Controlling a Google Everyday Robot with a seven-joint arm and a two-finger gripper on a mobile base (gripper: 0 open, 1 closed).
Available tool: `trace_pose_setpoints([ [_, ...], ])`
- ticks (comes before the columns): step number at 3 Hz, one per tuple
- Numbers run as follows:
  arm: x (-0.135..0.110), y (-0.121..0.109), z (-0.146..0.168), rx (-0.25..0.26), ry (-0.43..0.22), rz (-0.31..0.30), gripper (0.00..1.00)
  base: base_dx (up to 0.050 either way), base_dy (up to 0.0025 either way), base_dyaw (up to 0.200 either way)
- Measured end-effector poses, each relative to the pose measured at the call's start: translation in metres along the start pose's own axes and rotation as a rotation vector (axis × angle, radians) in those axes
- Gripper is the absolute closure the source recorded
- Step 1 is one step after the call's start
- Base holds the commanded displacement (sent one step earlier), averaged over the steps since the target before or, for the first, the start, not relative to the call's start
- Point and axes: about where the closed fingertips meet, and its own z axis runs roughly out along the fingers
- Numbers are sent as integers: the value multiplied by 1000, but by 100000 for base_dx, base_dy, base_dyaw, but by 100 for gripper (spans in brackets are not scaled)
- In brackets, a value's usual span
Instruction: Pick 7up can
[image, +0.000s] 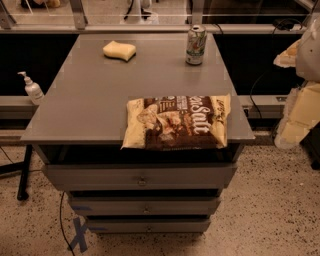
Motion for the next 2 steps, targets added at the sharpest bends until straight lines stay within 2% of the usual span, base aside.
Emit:
trace_pose_setpoints([
  [1,0,0,0,0,0,0,0,1877,-67,-6535],
  [2,-1,-5,4,1,-11,2,0,0,0,0],
])
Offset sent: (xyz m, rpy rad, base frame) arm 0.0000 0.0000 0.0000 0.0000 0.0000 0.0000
